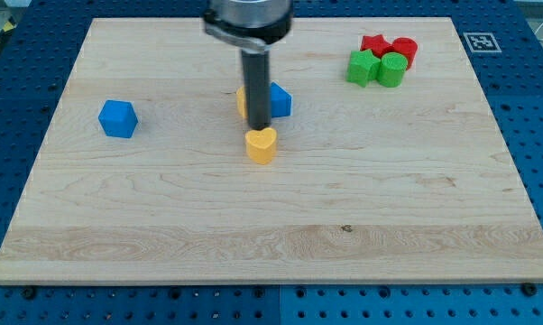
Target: Move blue triangle above yellow hexagon
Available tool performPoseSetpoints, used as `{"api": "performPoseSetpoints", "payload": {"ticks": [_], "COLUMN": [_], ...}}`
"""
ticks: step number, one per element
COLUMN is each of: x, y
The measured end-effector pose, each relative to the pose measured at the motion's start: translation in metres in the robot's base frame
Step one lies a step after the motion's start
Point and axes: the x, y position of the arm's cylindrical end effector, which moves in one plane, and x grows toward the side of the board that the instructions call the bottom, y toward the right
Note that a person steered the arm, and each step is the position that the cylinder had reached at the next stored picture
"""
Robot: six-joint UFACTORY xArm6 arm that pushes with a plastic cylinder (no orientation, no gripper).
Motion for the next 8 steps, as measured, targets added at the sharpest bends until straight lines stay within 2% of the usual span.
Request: {"api": "performPoseSetpoints", "payload": {"ticks": [2,4,5,8], "x": [-0.053,-0.07,-0.097,-0.085], "y": [0.01,0.081,0.089,0.018]}}
